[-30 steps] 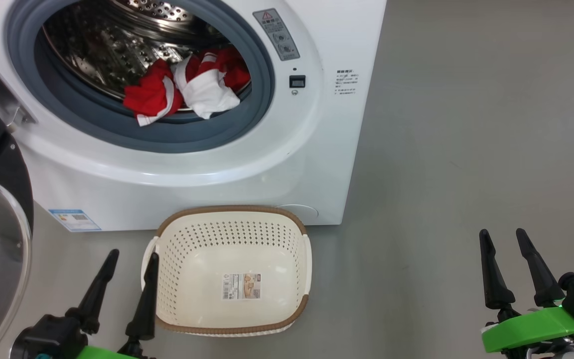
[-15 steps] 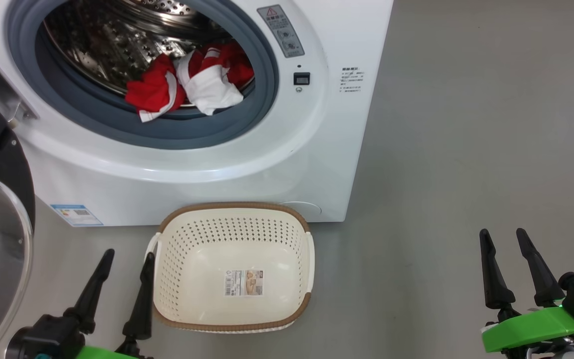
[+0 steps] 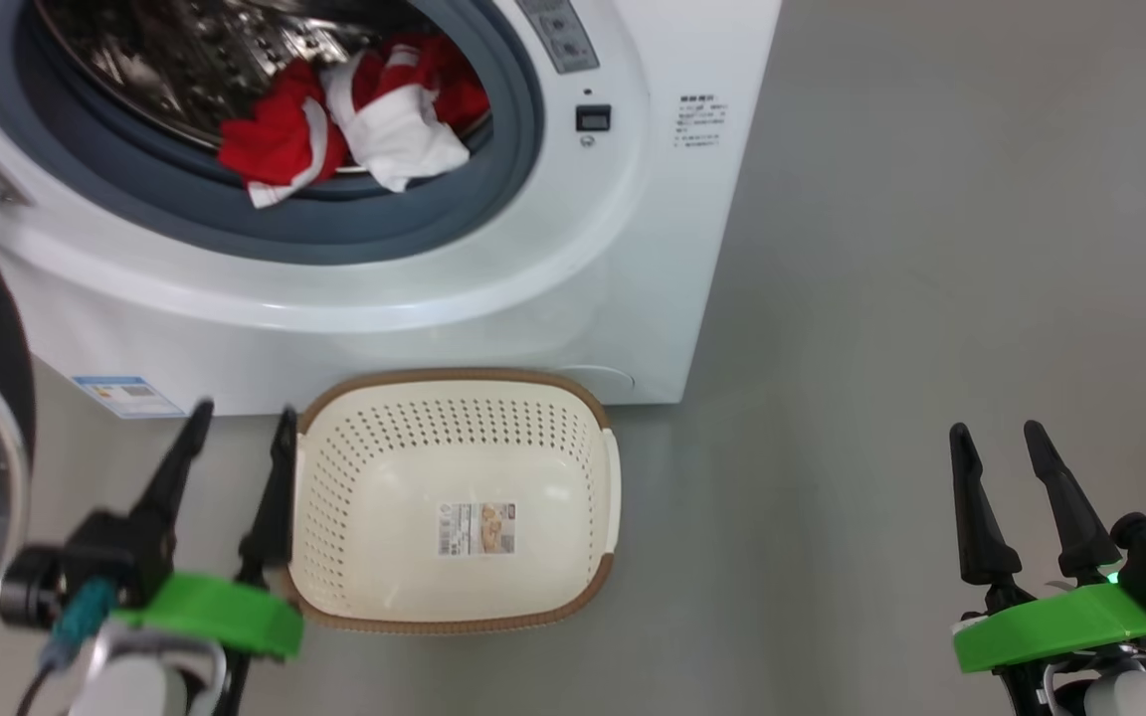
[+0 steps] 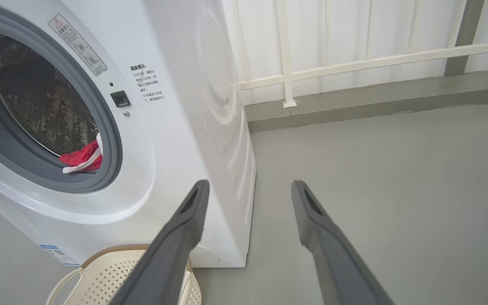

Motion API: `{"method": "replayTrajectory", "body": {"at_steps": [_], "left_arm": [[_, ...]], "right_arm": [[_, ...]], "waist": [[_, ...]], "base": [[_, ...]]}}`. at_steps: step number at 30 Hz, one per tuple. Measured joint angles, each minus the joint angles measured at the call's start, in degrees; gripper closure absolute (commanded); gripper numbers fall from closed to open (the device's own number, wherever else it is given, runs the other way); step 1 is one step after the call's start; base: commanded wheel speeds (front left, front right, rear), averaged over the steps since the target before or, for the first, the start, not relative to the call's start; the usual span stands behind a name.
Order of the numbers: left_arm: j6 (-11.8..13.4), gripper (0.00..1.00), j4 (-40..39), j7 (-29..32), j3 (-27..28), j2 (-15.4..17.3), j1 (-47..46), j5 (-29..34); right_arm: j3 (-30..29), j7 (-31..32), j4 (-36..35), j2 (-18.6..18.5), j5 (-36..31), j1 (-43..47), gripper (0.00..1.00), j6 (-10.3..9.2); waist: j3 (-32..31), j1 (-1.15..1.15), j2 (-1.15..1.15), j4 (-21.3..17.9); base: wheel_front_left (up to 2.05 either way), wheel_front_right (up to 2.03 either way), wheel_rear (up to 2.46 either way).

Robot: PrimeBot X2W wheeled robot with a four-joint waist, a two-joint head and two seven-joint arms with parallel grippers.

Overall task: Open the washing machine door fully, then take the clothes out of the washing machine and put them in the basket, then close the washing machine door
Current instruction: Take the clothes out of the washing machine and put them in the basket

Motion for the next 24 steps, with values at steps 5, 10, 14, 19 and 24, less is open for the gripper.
{"method": "replayTrajectory", "body": {"at_steps": [5,10,14,19,24], "left_arm": [[0.0,0.0,7.0,0.0,-0.8,0.6,-8.8,1.3],[0.0,0.0,15.0,0.0,-0.9,2.5,-18.5,3.3],[0.0,0.0,23.1,0.0,-1.4,3.6,-26.7,4.3],[0.0,0.0,34.3,0.0,-2.6,4.7,-37.0,4.8],[0.0,0.0,40.4,0.0,-3.6,5.7,-44.0,5.8]], "right_arm": [[0.2,0.0,-0.2,0.0,-0.1,-0.6,0.0,0.0],[1.0,0.0,-0.8,0.0,0.0,-2.3,0.0,0.0],[1.9,0.0,-1.1,0.0,0.7,-3.9,0.0,0.0],[2.2,0.0,-1.2,0.0,1.5,-4.9,0.0,0.0],[2.7,0.0,-1.4,0.0,1.5,-5.7,0.0,0.0]], "waist": [[2.4,0.0,0.0,-1.1],[5.4,0.0,0.0,-2.3],[8.0,0.0,0.0,-3.3],[10.9,0.0,0.0,-4.7],[12.9,0.0,0.0,-5.7]], "base": [[0.0,0.0,0.0],[0.0,0.0,0.0],[0.0,0.0,0.0],[0.0,0.0,0.0],[0.0,0.0,0.0]]}}
